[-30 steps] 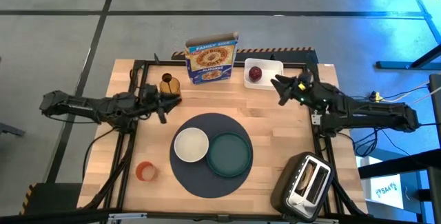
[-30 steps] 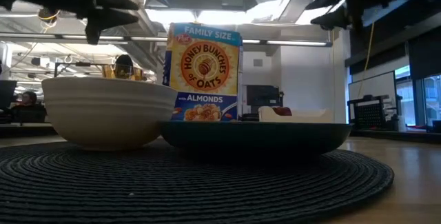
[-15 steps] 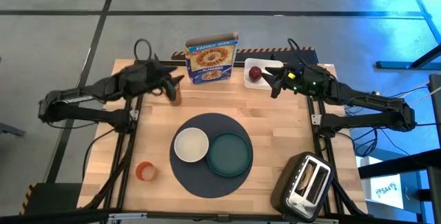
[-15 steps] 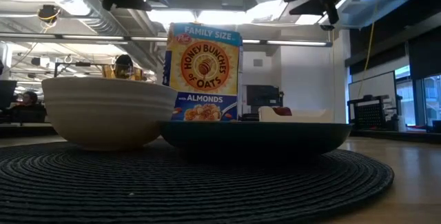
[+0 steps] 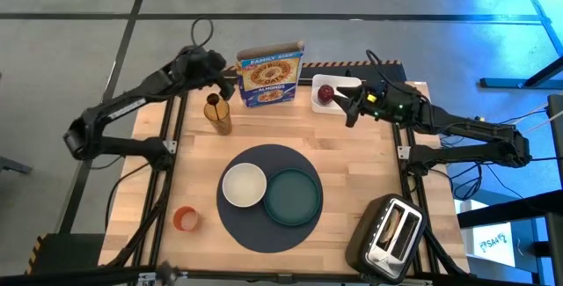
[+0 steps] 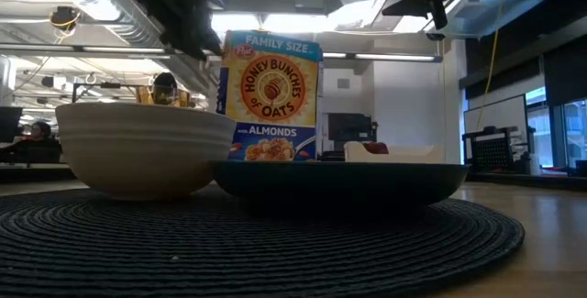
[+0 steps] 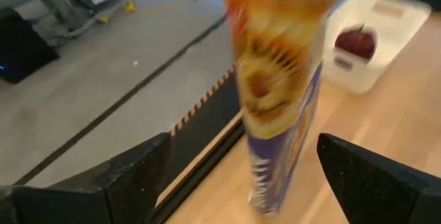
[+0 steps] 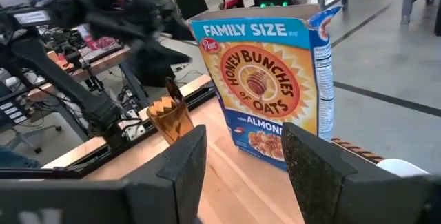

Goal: Arrange a breakfast setting
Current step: Pour the cereal from the blue cereal box into the white bowl

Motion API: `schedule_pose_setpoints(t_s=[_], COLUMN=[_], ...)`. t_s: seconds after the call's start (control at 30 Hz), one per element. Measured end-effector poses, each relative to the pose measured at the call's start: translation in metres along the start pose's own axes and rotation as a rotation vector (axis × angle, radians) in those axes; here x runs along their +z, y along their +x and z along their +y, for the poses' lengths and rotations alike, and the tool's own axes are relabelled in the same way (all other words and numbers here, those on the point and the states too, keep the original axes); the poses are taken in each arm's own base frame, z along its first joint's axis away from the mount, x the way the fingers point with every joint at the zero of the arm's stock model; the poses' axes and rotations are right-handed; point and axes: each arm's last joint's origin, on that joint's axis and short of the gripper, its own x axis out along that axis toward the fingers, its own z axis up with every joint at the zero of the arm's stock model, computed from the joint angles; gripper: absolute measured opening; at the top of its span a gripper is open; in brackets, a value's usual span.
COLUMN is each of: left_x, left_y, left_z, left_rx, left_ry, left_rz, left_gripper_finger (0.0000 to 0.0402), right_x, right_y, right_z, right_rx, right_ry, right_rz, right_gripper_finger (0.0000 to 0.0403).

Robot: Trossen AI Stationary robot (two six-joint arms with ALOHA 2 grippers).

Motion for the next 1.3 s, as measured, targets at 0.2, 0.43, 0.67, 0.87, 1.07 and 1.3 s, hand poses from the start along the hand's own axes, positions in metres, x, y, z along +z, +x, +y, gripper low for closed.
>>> schedule_pose_setpoints(t_s=[0.2, 0.43, 0.67, 0.87, 1.07, 1.3], left_x=[-0.006, -0.009, -0.008, 0.008, 0.037, 0.059], left_y=[0.037, 0.068, 0.07, 0.054, 0.021, -0.003], left_z=[0.009, 0.004, -0.001, -0.008, -0.026, -0.056], left_rx=[-0.094, -0.159, -0.227, -0.306, -0.372, -0.463], left_ry=[0.023, 0.029, 0.119, 0.153, 0.311, 0.416], left_rz=[0.029, 0.014, -0.018, -0.107, -0.194, -0.253], left_gripper_finger=[0.0337, 0.0243, 0.0054, 0.0005, 0.0002, 0.0002], right_x=[-0.001, 0.0, 0.001, 0.008, 0.053, 0.098], right_y=[0.0, 0.0, 0.006, 0.026, 0.032, 0.043], right_z=[0.001, 0.001, 0.002, 0.003, 0.02, 0.039], right_rx=[0.034, 0.035, 0.043, 0.075, 0.08, 0.087], right_ry=[-0.001, 0.001, 0.005, -0.05, -0.363, -0.628], right_rz=[0.015, 0.013, -0.013, -0.092, -0.137, -0.024], right_gripper_finger=[0.0179, 0.0179, 0.0179, 0.0179, 0.0179, 0.0179])
